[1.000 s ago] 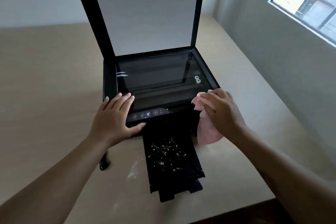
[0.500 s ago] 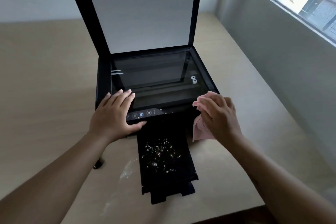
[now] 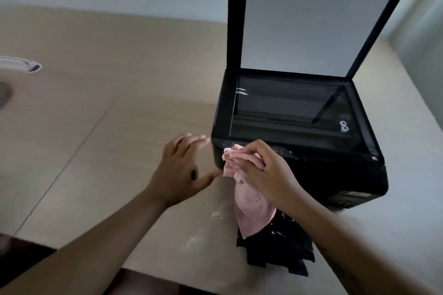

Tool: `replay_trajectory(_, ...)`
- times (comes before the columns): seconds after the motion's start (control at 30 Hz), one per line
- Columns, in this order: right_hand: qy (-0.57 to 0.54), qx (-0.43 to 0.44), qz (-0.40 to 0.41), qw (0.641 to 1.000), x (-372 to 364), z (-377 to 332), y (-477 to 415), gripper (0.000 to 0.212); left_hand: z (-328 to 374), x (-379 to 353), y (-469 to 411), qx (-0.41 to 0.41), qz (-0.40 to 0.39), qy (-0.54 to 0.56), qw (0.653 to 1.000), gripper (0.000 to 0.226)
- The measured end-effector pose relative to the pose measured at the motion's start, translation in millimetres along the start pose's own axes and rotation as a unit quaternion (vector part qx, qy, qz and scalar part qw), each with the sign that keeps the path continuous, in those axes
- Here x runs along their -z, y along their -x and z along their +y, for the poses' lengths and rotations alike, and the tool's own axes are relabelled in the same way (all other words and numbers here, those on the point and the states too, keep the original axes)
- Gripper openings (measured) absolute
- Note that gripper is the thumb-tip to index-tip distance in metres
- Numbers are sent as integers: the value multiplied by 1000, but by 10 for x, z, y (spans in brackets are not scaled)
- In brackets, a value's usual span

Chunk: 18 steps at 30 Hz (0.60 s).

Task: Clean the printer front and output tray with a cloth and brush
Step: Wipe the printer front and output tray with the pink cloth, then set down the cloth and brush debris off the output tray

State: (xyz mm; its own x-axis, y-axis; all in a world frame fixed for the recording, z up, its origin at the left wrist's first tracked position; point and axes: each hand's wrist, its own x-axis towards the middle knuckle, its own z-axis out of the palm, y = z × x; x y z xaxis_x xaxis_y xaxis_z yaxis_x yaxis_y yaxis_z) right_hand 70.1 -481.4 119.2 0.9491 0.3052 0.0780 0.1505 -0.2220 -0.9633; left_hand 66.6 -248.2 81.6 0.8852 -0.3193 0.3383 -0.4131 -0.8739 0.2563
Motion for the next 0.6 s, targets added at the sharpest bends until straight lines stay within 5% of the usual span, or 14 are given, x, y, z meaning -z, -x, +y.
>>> replay_trajectory(0.27,103,-12,-130,986,-1542,275,-187,12,-744,214,1054,112,-72,-9,991,47)
replay_trajectory(0.43,263,23,-353,898,-1981,721,-71,51,-995,60,1544,197,-127,50,971,45)
replay_trajectory(0.5,278,37,-302,911,-2013,785,-45,44,-990,-68,1655,206,-152,85,963,54)
replay_trajectory(0.6,308,10,-38,951,-2018,861,-102,35,-927,-280,1687,194,-153,68,967,76)
